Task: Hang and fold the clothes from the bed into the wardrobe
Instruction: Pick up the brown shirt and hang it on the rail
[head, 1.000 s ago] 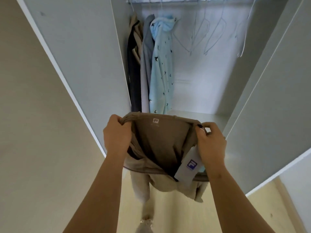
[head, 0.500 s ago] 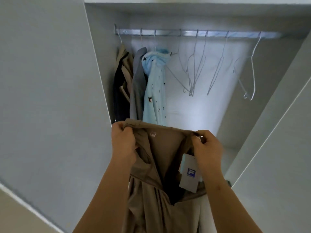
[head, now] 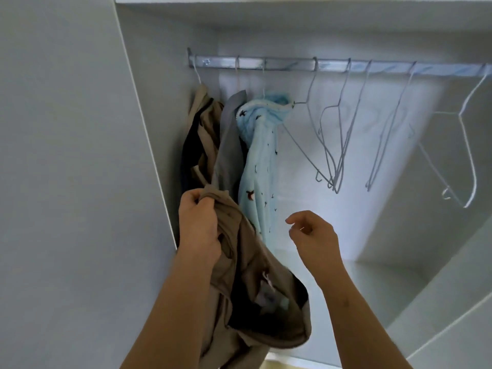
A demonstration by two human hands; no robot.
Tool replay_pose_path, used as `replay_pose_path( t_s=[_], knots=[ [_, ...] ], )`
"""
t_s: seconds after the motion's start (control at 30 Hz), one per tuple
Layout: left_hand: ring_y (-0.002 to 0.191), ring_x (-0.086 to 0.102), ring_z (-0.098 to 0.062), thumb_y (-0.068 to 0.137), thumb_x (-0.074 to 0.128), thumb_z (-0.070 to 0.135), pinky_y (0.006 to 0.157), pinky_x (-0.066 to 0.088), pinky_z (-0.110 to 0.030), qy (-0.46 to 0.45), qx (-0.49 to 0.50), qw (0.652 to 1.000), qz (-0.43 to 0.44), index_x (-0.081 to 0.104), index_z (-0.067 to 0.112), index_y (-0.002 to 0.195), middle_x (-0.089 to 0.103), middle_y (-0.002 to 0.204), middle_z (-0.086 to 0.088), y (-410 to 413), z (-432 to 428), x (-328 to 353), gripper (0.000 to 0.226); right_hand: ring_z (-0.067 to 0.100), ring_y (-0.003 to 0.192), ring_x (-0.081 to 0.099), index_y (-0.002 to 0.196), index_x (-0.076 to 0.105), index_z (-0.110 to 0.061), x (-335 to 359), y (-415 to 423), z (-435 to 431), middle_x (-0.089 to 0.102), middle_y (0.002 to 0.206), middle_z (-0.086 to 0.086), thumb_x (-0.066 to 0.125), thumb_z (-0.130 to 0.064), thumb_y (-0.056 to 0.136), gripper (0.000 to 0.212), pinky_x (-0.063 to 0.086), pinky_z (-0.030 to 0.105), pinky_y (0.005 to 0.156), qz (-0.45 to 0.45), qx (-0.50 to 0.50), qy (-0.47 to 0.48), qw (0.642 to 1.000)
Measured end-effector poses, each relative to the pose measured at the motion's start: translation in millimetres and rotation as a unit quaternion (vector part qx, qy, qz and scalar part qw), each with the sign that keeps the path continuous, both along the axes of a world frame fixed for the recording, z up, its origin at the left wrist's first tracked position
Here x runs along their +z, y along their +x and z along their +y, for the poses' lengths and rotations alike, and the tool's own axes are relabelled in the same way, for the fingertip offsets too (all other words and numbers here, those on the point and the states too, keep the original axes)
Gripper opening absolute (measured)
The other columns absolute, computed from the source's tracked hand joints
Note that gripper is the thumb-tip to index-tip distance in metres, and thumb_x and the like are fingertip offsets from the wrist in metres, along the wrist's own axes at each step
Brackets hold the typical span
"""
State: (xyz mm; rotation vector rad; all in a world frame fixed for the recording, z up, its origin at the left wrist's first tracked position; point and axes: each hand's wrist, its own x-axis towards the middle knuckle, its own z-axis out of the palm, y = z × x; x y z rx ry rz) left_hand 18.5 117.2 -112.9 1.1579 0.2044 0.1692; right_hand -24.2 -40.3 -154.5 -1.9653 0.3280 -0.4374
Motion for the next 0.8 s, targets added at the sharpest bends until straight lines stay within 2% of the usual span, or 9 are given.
replay_pose_path(
  t_s=[0.1, 0.2, 0.3, 0.4, 0.47, 0.53, 0.6, 0.67, 0.8],
  knots=[
    [0.053, 0.061, -0.007, 0.097, 0.039, 0.006, 0.043, 0.049, -0.014, 0.004, 0.011, 1.000, 0.003, 0.050, 0.015, 0.080, 0.057, 0.074, -0.004, 26.5, -9.3, 8.2, 0.022, 0.003, 0.072, 0.050, 0.087, 0.060, -0.024, 8.1, 39.5, -9.2, 0.059, 0.094, -0.004, 0.052, -0.003, 0.087, 0.023, 0.037, 0.007, 0.071, -0.053, 0.004, -0.052, 0.997],
    [0.063, 0.059, -0.012, 0.096, 0.038, 0.004, 0.044, 0.049, -0.015, 0.006, 0.016, 1.000, 0.006, 0.051, 0.015, 0.081, 0.059, 0.076, -0.004, 56.5, -25.8, 18.6, 0.023, 0.006, 0.080, 0.050, 0.097, 0.064, -0.016, 17.6, 76.1, -33.7, 0.056, 0.096, -0.003, 0.050, -0.002, 0.089, 0.022, 0.031, -0.006, 0.068, -0.102, -0.036, -0.089, 0.990],
    [0.064, 0.059, -0.013, 0.096, 0.039, 0.004, 0.044, 0.049, -0.015, -0.006, 0.016, 1.000, 0.007, 0.052, 0.014, 0.083, 0.062, 0.076, -0.004, 82.8, -46.5, 29.6, 0.021, 0.010, 0.089, 0.049, 0.107, 0.065, -0.006, 28.6, 106.4, -62.2, 0.054, 0.100, -0.002, 0.051, 0.001, 0.089, 0.024, 0.027, -0.008, 0.071, -0.139, -0.049, -0.127, 0.981],
    [0.065, 0.058, -0.014, 0.097, 0.038, 0.005, 0.043, 0.050, -0.016, -0.024, 0.025, 0.999, 0.010, 0.051, 0.014, 0.082, 0.062, 0.076, -0.005, 106.6, -64.0, 36.3, 0.022, 0.021, 0.111, 0.049, 0.112, 0.063, -0.003, 37.4, 138.2, -83.1, 0.059, 0.118, 0.009, 0.053, 0.001, 0.089, 0.026, 0.023, 0.004, 0.091, -0.146, -0.022, -0.208, 0.967],
    [0.065, 0.059, -0.014, 0.097, 0.038, 0.004, 0.044, 0.051, -0.016, -0.030, 0.038, 0.999, 0.007, 0.052, 0.014, 0.081, 0.062, 0.075, -0.005, 119.0, -71.9, 36.2, 0.023, 0.027, 0.132, 0.036, 0.120, 0.060, -0.005, 37.3, 156.8, -94.6, 0.050, 0.135, 0.014, 0.054, -0.003, 0.090, 0.031, 0.020, 0.020, 0.107, -0.120, -0.025, -0.247, 0.961],
    [0.060, 0.060, -0.013, 0.097, 0.038, 0.004, 0.043, 0.050, -0.016, -0.041, 0.050, 0.998, 0.002, 0.052, 0.014, 0.080, 0.062, 0.072, -0.004, 129.7, -79.0, 34.4, 0.024, 0.028, 0.138, 0.029, 0.127, 0.055, -0.010, 33.9, 170.9, -106.3, 0.041, 0.144, 0.013, 0.053, -0.007, 0.090, 0.037, 0.024, 0.034, 0.111, -0.085, -0.039, -0.275, 0.957],
    [0.047, 0.060, -0.008, 0.096, 0.039, 0.003, 0.040, 0.046, -0.015, -0.053, 0.061, 0.997, -0.003, 0.052, 0.013, 0.079, 0.059, 0.069, -0.005, 138.5, -85.2, 32.7, 0.025, 0.027, 0.131, 0.038, 0.134, 0.047, -0.015, 29.7, 178.8, -115.5, 0.036, 0.146, 0.010, 0.051, -0.006, 0.091, 0.044, 0.036, 0.036, 0.101, -0.056, -0.034, -0.271, 0.960],
    [0.039, 0.058, -0.004, 0.096, 0.039, 0.003, 0.038, 0.045, -0.014, -0.062, 0.069, 0.996, -0.003, 0.052, 0.013, 0.077, 0.058, 0.066, -0.004, 146.5, -90.8, 31.4, 0.025, 0.023, 0.112, 0.050, 0.139, 0.038, -0.019, 27.4, 184.6, -122.8, 0.038, 0.142, 0.009, 0.048, -0.001, 0.091, 0.052, 0.040, 0.028, 0.082, -0.040, -0.020, -0.213, 0.976],
    [0.053, 0.059, -0.013, 0.096, 0.039, 0.003, 0.039, 0.045, -0.015, -0.075, 0.075, 0.994, 0.001, 0.051, 0.013, 0.076, 0.059, 0.065, -0.003, 159.5, -99.1, 26.4, 0.025, 0.013, 0.074, 0.050, 0.137, 0.040, -0.013, 27.1, 197.7, -136.3, 0.055, 0.103, 0.010, 0.044, -0.004, 0.094, 0.044, 0.037, 0.016, 0.060, -0.027, -0.030, -0.068, 0.997]
  ],
)
